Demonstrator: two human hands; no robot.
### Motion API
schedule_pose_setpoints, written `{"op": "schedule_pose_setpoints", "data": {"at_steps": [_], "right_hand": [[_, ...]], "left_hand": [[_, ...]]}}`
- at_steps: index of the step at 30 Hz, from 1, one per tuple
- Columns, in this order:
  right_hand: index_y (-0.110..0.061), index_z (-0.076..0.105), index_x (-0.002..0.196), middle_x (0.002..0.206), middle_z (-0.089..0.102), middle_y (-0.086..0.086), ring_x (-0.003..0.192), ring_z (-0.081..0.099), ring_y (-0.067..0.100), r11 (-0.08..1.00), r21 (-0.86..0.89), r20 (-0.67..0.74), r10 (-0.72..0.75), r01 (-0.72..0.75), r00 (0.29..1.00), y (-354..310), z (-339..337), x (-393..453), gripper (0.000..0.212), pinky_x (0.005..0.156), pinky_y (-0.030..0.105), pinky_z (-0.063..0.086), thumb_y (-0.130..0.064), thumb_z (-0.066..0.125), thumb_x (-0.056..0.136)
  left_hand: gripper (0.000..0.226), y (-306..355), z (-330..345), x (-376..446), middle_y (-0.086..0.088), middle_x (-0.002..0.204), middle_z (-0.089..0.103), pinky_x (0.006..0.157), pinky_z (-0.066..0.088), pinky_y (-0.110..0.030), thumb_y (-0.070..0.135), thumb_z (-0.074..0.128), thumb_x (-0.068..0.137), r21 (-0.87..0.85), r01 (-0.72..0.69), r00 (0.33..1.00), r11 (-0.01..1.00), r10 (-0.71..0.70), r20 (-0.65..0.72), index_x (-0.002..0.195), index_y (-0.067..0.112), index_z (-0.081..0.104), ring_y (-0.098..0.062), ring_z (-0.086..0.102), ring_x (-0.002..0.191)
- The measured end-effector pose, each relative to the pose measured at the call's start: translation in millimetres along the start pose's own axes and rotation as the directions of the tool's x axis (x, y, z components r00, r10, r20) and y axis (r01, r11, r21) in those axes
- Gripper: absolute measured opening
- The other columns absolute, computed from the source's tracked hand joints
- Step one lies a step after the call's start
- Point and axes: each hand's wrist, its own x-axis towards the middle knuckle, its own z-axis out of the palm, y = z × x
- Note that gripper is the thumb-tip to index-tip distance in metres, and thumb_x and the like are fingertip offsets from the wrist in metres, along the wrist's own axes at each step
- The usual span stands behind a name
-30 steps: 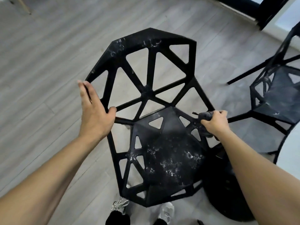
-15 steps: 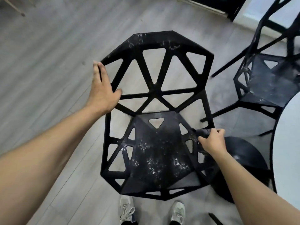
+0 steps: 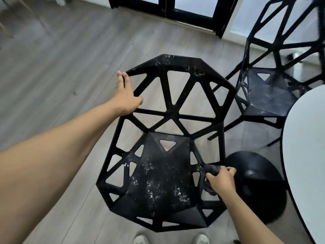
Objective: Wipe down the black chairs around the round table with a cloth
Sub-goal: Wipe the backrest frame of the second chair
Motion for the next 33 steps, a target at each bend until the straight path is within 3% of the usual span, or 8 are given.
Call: {"op": "schedule_pose_setpoints", "data": {"at_steps": [7, 13, 15, 18, 22, 24, 28, 33], "right_hand": [[-0.015, 0.053, 0.119, 0.126, 0.026, 0.003, 0.09, 0.06, 0.029, 0.981, 0.192, -0.085, 0.049, -0.032, 0.995, -25, 1, -16, 0.042, 0.076, 0.045, 0.061, -0.031, 0.075, 0.088], [-0.03, 0.046, 0.135, 0.124, 0.055, -0.002, 0.111, 0.058, 0.016, 0.779, 0.488, -0.343, -0.243, 0.393, 0.908, -94, -57, -44, 0.068, 0.089, 0.035, 0.056, -0.013, 0.082, 0.08], [-0.024, 0.054, 0.133, 0.123, 0.058, -0.003, 0.114, 0.056, 0.012, 0.682, 0.404, -0.488, -0.403, 0.609, 0.774, -128, -88, -42, 0.061, 0.099, 0.03, 0.051, -0.009, 0.08, 0.08], [-0.017, 0.055, 0.139, 0.137, 0.053, 0.002, 0.126, 0.046, 0.016, 0.577, 0.091, -0.64, -0.59, 0.812, 0.492, -181, -131, -26, 0.064, 0.111, 0.025, 0.035, -0.01, 0.078, 0.08], [-0.019, 0.055, 0.142, 0.145, 0.048, 0.01, 0.13, 0.044, 0.028, 0.452, -0.377, -0.62, -0.771, 0.808, 0.143, -242, -164, 4, 0.06, 0.11, 0.039, 0.029, -0.024, 0.074, 0.086], [-0.022, 0.051, 0.144, 0.146, 0.044, 0.014, 0.131, 0.039, 0.031, 0.443, -0.478, -0.547, -0.826, 0.759, 0.137, -263, -161, 23, 0.062, 0.11, 0.045, 0.028, -0.028, 0.07, 0.085], [-0.027, 0.039, 0.15, 0.15, 0.034, 0.016, 0.133, 0.036, 0.034, 0.464, -0.492, -0.402, -0.872, 0.737, 0.28, -278, -142, 54, 0.073, 0.112, 0.045, 0.026, -0.05, 0.066, 0.087], [-0.022, 0.046, 0.147, 0.142, 0.045, 0.017, 0.123, 0.045, 0.035, 0.505, -0.505, -0.532, -0.821, 0.7, 0.208, -299, -123, 56, 0.05, 0.106, 0.047, 0.032, -0.048, 0.045, 0.104]], "left_hand": [[0.099, 6, -3, 19, -0.001, 0.165, -0.026, 0.123, 0.018, -0.042, 0.03, 0.059, 0.094, 0.019, -0.005, 0.999, 1.0, 0.006, -0.032, 0.159, 0.015, -0.015, -0.031, 0.003, 0.155], [0.065, 14, 3, 21, -0.02, 0.16, 0.025, 0.119, 0.026, -0.045, 0.022, 0.05, 0.097, 0.064, -0.063, 0.94, 0.996, 0.08, -0.33, 0.153, 0.002, 0.024, -0.039, 0.028, 0.145], [0.058, 17, 1, 27, -0.018, 0.155, 0.035, 0.117, 0.029, -0.045, 0.018, 0.045, 0.099, 0.088, -0.157, 0.908, 0.984, 0.179, -0.379, 0.153, 0.005, 0.029, -0.037, 0.035, 0.14], [0.049, 23, -8, 48, -0.017, 0.145, 0.05, 0.115, 0.032, -0.044, 0.016, 0.038, 0.103, 0.148, -0.314, 0.853, 0.938, 0.347, -0.389, 0.151, 0.007, 0.037, -0.035, 0.042, 0.134], [0.032, 37, -9, 79, -0.014, 0.118, 0.062, 0.097, 0.037, -0.043, 0.024, 0.029, 0.107, 0.083, -0.237, 0.892, 0.968, 0.25, -0.376, 0.119, 0.011, 0.056, -0.038, 0.054, 0.115], [0.026, 35, 0, 85, -0.011, 0.103, 0.06, 0.085, 0.028, -0.04, 0.028, 0.027, 0.108, 0.119, -0.174, 0.891, 0.978, 0.208, -0.405, 0.096, 0.017, 0.047, -0.037, 0.053, 0.103], [0.024, 24, 9, 94, -0.001, 0.093, 0.054, 0.083, 0.024, -0.038, 0.029, 0.03, 0.108, 0.038, -0.238, 0.855, 0.97, 0.229, -0.465, 0.09, 0.021, 0.044, -0.029, 0.046, 0.092], [0.023, 22, 11, 99, 0.004, 0.09, 0.049, 0.082, 0.022, -0.036, 0.027, 0.032, 0.108, -0.012, -0.279, 0.841, 0.96, 0.238, -0.485, 0.09, 0.021, 0.045, -0.023, 0.04, 0.089]]}}
